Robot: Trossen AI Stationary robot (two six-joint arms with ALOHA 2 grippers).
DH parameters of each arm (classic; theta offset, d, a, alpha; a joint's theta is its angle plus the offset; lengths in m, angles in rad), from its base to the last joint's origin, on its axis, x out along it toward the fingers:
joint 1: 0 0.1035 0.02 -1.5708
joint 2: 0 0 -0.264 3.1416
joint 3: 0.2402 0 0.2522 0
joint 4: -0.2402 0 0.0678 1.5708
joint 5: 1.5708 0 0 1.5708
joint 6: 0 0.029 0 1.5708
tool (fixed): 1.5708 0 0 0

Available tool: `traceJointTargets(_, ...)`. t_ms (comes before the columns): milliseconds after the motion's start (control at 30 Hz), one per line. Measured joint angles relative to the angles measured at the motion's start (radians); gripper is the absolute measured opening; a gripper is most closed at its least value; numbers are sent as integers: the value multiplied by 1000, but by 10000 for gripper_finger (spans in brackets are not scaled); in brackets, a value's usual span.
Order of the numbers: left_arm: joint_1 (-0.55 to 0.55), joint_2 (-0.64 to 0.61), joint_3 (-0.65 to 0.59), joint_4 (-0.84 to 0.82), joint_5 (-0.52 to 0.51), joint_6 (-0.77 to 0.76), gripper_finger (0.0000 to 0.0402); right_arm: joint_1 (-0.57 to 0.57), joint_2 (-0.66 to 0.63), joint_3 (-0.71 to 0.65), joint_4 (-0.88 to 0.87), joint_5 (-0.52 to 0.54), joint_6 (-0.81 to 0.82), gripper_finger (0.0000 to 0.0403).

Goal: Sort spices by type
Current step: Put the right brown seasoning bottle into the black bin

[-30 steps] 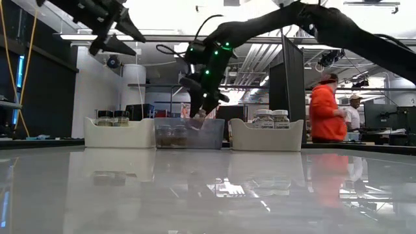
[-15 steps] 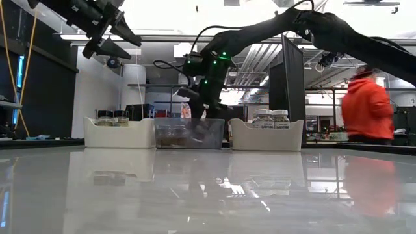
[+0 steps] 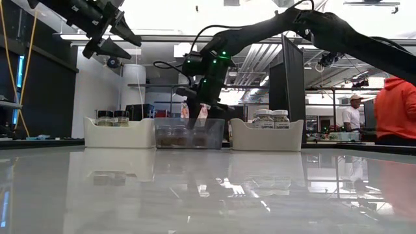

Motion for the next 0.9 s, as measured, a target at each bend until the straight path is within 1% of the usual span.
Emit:
traceJointTargets(200,0,0,0,0,0,0,243,-3,0,41,7,6,-62,229)
traceJointTargets(267,0,0,0,-1,0,0,243,-8,-17,35,14,6,-78,229)
traceJointTargets(433,0,0,1,-7,0,1,243,-28,-68,34,-34,35,-92,229)
traceJointTargets(500,0,0,1,-13,0,1,243,-36,-76,35,-71,47,-126,220)
traceJointTargets(533,0,0,1,-13,0,1,243,-40,-76,35,-100,58,-149,209)
traceJointTargets(600,0,0,1,-13,0,1,243,-46,-72,33,-178,76,-201,168)
traceJointTargets(667,0,0,1,-13,-1,1,243,-44,-72,15,-181,103,-242,102)
traceJointTargets(700,0,0,1,-13,-2,1,243,-43,-72,10,-176,105,-261,63)
traceJointTargets(733,0,0,1,-13,-2,1,243,-43,-70,9,-174,105,-281,33)
traceJointTargets(767,0,0,1,-13,-3,1,243,-42,-70,8,-166,105,-310,17)
traceJointTargets(867,0,0,1,-13,-3,1,243,-33,-70,8,-122,106,-405,18)
traceJointTargets(900,0,0,1,-13,-3,0,243,-29,-70,8,-119,105,-444,12)
